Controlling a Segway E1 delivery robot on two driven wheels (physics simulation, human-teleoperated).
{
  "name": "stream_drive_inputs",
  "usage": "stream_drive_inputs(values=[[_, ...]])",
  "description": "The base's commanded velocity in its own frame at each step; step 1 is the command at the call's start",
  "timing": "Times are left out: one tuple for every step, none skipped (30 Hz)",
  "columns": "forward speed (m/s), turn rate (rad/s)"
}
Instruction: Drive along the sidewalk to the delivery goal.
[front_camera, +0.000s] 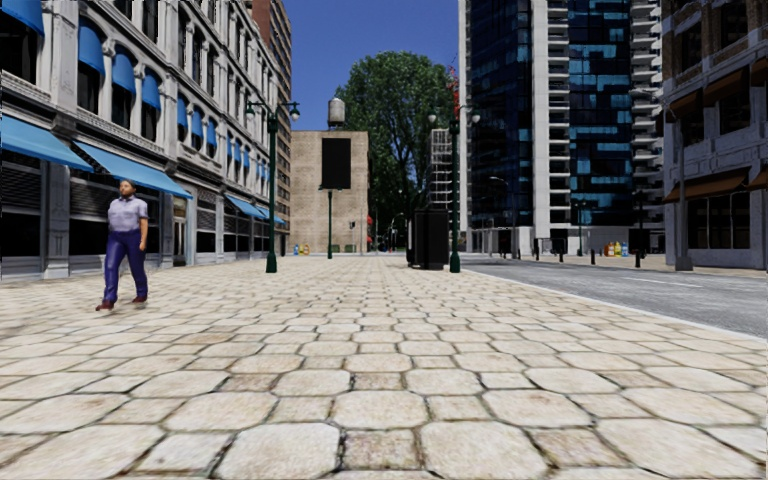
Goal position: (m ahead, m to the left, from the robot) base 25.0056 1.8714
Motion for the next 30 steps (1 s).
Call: stream_drive_inputs(values=[[1.99,0.00],[1.99,0.00],[1.98,0.00],[1.97,0.00],[1.97,0.00],[1.97,0.00],[1.97,0.00],[2.00,0.00],[2.00,0.00],[2.00,0.00],[2.00,0.00],[2.00,0.00],[2.00,0.00],[2.00,0.00],[2.00,0.00],[2.00,0.00],[2.00,0.00],[2.00,0.00],[2.00,0.00],[2.00,0.00],[1.97,0.00],[1.97,0.00],[1.96,0.00],[1.96,0.00],[1.96,0.00],[1.96,0.00],[1.96,0.00],[1.96,0.00],[1.96,0.00],[1.96,0.04]])
